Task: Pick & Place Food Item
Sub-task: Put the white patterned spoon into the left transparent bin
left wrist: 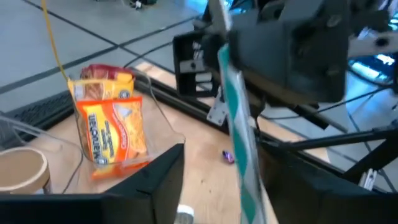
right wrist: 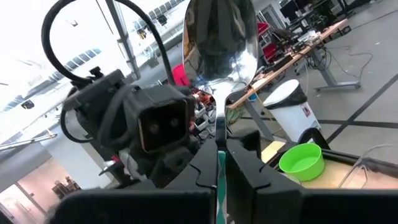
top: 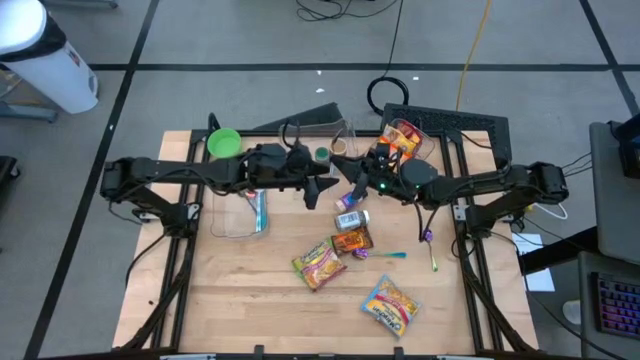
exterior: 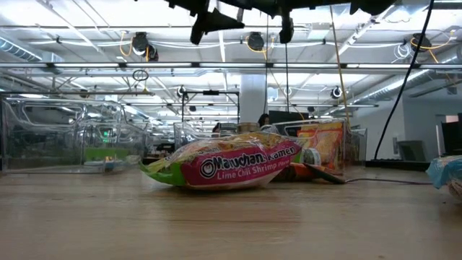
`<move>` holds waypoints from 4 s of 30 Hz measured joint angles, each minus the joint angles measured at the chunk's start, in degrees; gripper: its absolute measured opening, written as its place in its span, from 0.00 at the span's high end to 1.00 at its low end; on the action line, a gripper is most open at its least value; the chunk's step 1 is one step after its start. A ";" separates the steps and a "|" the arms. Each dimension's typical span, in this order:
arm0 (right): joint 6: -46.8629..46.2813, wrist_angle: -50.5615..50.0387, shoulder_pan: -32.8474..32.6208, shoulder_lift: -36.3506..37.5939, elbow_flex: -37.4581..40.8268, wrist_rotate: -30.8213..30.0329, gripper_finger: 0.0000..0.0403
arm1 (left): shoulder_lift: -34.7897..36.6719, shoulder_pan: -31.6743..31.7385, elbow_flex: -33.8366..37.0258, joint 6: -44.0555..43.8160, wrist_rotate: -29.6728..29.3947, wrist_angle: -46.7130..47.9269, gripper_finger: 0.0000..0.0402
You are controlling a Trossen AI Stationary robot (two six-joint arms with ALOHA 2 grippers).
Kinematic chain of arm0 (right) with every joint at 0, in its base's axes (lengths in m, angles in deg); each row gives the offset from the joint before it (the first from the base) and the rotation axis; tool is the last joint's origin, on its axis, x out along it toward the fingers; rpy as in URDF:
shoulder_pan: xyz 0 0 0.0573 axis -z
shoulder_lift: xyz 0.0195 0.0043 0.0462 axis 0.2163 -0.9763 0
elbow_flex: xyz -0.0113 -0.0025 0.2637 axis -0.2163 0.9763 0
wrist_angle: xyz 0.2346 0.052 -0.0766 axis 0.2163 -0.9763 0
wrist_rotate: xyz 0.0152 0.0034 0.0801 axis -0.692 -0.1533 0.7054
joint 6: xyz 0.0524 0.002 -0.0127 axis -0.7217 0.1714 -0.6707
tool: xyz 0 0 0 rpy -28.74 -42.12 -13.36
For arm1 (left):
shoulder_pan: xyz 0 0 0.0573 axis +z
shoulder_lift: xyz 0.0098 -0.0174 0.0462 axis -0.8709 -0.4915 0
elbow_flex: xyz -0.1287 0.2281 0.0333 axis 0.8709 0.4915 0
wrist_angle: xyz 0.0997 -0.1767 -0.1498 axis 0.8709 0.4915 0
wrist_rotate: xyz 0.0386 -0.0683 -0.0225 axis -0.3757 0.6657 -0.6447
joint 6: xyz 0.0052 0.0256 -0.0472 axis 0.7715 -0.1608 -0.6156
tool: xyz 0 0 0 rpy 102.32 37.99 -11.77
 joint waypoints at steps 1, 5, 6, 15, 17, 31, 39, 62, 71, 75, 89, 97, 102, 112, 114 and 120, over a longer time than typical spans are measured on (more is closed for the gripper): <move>-0.04 -0.02 0.00 0.00 0.00 0.00 1.00 | 0.13 0.00 -0.06 -0.01 -0.02 0.00 0.53; 0.11 -0.49 0.01 0.00 0.00 -0.21 1.00 | 0.13 -0.02 -0.15 0.07 0.19 -0.09 0.74; 0.12 -0.52 0.02 0.00 0.00 -0.28 1.00 | 0.13 -0.02 -0.15 0.17 0.47 -0.10 0.80; 1.14 0.08 0.00 0.04 0.00 0.44 0.95 | 0.15 0.23 -0.15 0.24 1.79 -0.07 0.92; 2.96 1.42 0.47 0.09 0.00 3.97 0.92 | 0.19 0.26 -0.15 0.79 3.34 -0.38 0.92; -5.76 5.57 9.70 4.74 -0.04 32.00 0.63 | 5.13 2.88 -0.07 -0.15 16.01 -3.93 0.92; -4.38 7.15 14.22 7.43 -0.04 36.97 0.54 | 6.71 4.44 -0.07 -6.17 31.83 -4.70 0.92; -1.62 -0.77 16.87 7.12 -5.27 50.90 0.55 | 0.87 4.06 -0.09 -15.91 46.28 -8.55 0.92; -1.38 -1.16 16.83 7.15 -5.28 50.90 0.55 | 0.87 4.07 -0.07 -16.82 46.62 -7.24 0.92; -0.36 -2.52 15.96 7.15 -5.27 50.89 0.55 | 0.87 4.07 -0.09 -17.79 46.63 -7.31 0.92; 3.43 -4.42 13.29 5.48 -5.27 46.72 0.75 | 0.87 4.26 -0.09 -18.50 46.56 -5.58 0.92; 4.43 -4.41 11.81 4.02 -5.27 43.05 0.98 | 0.87 3.61 -0.07 -18.35 42.75 -4.98 0.91; 4.96 -4.15 11.24 4.36 -5.18 39.88 0.99 | 0.96 3.63 -0.09 -16.40 38.32 -6.43 0.77; 2.02 -4.80 12.09 5.99 -5.18 37.51 1.00 | 0.98 5.48 -0.11 -9.11 27.74 -11.93 0.55; 0.32 -4.62 13.09 6.31 -5.18 37.66 1.00 | 0.96 6.54 -0.11 -8.16 27.34 -15.04 0.52; -2.14 -4.88 14.99 8.49 -5.29 36.45 1.00 | 2.00 8.46 -0.11 -4.16 25.38 -18.00 0.49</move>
